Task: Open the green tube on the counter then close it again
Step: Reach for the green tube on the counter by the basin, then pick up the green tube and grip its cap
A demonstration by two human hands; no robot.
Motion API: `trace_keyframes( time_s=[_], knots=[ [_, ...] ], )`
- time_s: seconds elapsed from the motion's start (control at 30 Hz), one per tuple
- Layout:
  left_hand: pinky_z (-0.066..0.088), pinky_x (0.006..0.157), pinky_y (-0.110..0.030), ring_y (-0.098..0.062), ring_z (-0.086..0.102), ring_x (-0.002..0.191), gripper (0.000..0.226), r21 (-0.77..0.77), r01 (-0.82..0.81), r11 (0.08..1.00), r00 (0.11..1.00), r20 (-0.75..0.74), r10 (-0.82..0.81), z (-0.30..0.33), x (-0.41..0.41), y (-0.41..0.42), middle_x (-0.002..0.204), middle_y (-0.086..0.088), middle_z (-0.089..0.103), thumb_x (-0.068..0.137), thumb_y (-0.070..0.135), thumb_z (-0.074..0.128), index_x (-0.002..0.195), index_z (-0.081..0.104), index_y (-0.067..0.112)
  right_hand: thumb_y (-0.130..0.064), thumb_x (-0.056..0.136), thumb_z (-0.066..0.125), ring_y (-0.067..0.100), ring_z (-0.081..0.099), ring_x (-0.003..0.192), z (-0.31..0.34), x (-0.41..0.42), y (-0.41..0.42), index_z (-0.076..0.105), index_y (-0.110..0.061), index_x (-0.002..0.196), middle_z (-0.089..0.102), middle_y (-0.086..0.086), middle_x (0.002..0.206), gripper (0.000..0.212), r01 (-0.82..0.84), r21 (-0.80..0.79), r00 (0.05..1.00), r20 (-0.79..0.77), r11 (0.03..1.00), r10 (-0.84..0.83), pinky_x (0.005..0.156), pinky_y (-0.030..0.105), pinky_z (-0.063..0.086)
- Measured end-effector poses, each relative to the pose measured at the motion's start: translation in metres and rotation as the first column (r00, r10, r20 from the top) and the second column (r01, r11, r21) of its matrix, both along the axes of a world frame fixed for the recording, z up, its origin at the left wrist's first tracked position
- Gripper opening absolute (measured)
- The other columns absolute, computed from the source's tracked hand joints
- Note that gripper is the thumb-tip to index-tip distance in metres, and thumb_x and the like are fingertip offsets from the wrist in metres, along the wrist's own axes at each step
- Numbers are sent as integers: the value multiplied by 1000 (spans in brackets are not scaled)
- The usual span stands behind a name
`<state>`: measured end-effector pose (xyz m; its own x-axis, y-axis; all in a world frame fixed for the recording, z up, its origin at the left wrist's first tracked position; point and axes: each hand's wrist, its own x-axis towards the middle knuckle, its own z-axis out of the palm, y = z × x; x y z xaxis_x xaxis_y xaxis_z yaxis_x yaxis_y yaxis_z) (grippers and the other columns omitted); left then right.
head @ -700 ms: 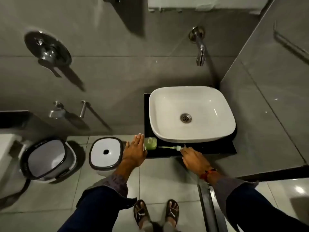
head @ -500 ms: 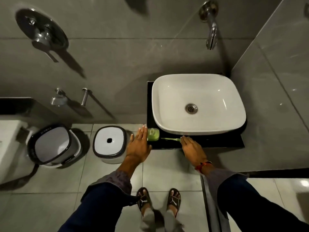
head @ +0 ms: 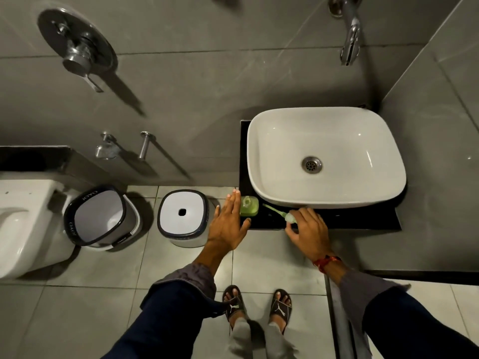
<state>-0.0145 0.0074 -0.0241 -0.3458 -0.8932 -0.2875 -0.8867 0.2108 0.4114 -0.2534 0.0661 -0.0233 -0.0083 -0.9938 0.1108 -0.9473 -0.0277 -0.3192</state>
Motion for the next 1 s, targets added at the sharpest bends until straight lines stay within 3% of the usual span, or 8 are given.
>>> trace_keyframes(
  time_s=[0.1,0.23,0.33,0.67,1.0],
  knots=[
    [14,127,-52,-21,-2,159,81,30,9,1000,1000,-22,-9,4,2,-1,172,0,-4,103,46,42,162,-5,16,-19,76,70,22,59,83,28,5,0,68,-12,94,64,5,85,20,70,-139,971,238,988,-35,71,31,52],
    [15,127,-53,-22,-1,159,80,40,26,999,999,-25,-25,9,4,-2,172,0,-5,104,46,42,162,-5,17,-18,73,68,20,56,84,72,15,-13,64,-12,91,60,2,86,19,32,-203,950,311,979,34,71,28,50],
    [14,127,-52,-22,-1,159,80,37,29,999,999,-21,-28,11,5,-2,172,-1,-5,104,45,41,162,-5,16,-16,73,69,19,56,82,91,25,-24,64,-12,89,60,2,85,17,-59,-197,948,296,979,117,70,30,51],
    [11,126,-51,-24,-1,159,80,38,41,998,999,-22,-41,10,3,-4,172,-4,-4,105,44,41,162,-6,15,-23,75,71,17,56,86,96,46,-39,63,-13,92,61,0,89,20,-158,-35,974,159,987,161,65,33,54],
    [12,127,-53,-22,-3,159,83,8,35,999,999,-22,-35,5,2,1,172,1,-10,103,45,44,162,-11,21,-23,85,67,23,60,96,93,80,-72,62,-13,109,68,7,103,26,-256,160,967,37,953,253,74,35,53]
  ],
)
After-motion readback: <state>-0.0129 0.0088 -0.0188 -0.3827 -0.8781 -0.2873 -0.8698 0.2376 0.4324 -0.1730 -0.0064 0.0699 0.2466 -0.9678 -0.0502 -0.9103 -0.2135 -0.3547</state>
